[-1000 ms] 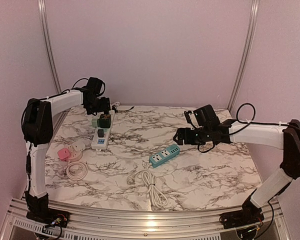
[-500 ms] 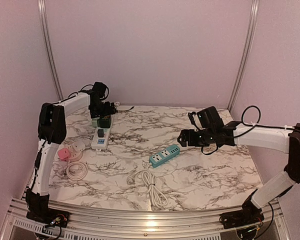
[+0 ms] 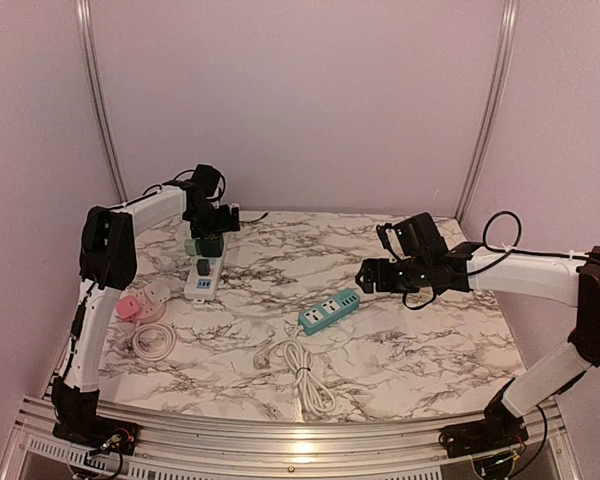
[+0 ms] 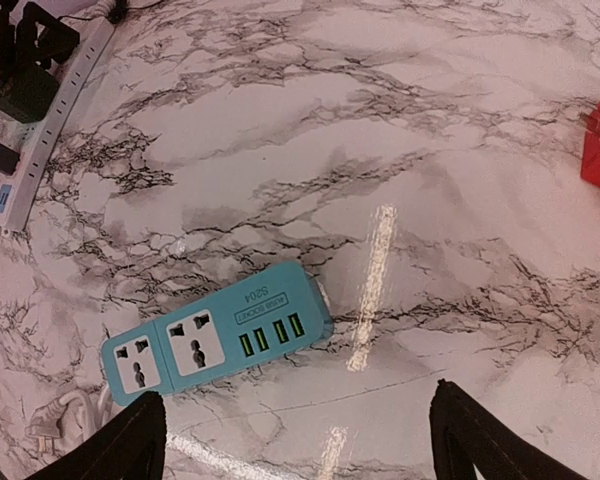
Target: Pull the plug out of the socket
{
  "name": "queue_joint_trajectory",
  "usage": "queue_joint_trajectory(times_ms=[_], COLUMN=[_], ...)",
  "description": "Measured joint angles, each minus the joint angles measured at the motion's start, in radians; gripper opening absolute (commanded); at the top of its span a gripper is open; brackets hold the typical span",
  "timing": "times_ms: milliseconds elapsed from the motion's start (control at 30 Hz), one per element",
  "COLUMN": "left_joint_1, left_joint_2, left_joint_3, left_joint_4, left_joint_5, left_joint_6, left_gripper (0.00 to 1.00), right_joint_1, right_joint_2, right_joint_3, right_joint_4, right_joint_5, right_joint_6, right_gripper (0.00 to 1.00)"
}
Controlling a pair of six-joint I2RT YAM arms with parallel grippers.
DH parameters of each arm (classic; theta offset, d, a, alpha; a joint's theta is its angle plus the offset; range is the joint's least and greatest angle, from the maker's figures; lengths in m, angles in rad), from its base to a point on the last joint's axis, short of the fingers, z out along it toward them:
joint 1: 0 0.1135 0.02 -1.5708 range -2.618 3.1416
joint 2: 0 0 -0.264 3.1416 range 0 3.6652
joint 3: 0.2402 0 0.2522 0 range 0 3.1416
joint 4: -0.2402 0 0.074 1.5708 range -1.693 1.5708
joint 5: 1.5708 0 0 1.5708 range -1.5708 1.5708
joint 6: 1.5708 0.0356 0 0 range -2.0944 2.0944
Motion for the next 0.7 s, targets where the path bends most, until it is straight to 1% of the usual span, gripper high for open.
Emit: queue_joint_trajectory(times_ms=[200, 400, 533, 700], left_joint_1=[-0.029, -0.06, -0.093, -0.166], left_joint_2=[0.0, -0.015, -0.043, -0.096], left_joint_3=[-0.001, -0.033, -0.082, -0.168], left_joint_4=[-0.018, -0.018, -0.006, 0.008], left_joint_5=[0.016, 0.029, 0.03, 0.035], left_joint_6=[0.002, 0.014, 0.019, 0.019], left_gripper=[0.99, 0.99, 0.99, 0.99], right_joint_1=[0.0, 0.0, 0.0, 0.0], right_joint_2=[0.001, 0.006, 0.01, 0.01], right_joint_3=[0.0, 0.0, 0.0, 0.0], right_joint_4=[0.0, 0.0, 0.0, -0.001], right_joint_5=[0.0, 0.001, 0.005, 0.013], right_joint_6=[-0.002, -0.006, -0.008, -0.014], right_gripper=[0.88, 0.88, 0.88, 0.88])
